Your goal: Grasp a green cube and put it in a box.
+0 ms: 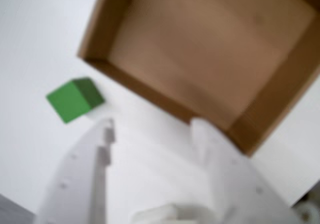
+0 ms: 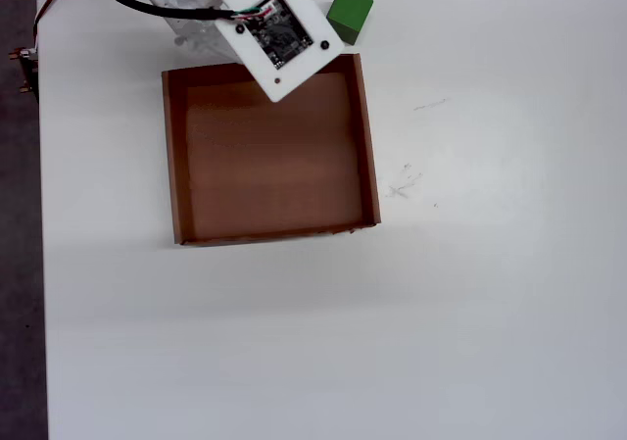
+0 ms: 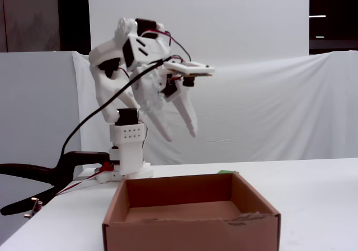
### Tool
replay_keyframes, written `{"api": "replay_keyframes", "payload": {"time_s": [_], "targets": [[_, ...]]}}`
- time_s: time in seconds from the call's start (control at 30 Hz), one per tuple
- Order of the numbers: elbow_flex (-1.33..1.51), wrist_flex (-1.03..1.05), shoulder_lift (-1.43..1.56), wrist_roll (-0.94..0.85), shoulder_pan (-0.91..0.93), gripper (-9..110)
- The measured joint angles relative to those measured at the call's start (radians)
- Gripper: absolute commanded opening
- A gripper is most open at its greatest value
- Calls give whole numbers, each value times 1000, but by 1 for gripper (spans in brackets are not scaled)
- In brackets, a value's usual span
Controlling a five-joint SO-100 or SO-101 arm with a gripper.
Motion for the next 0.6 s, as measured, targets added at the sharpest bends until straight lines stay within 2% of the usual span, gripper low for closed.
{"api": "replay_keyframes", "payload": {"time_s": [0.17,0.6], "targets": [[-31,-129,-71,-3,-51,21],[-31,-57,-184,-91,-264,21]]}}
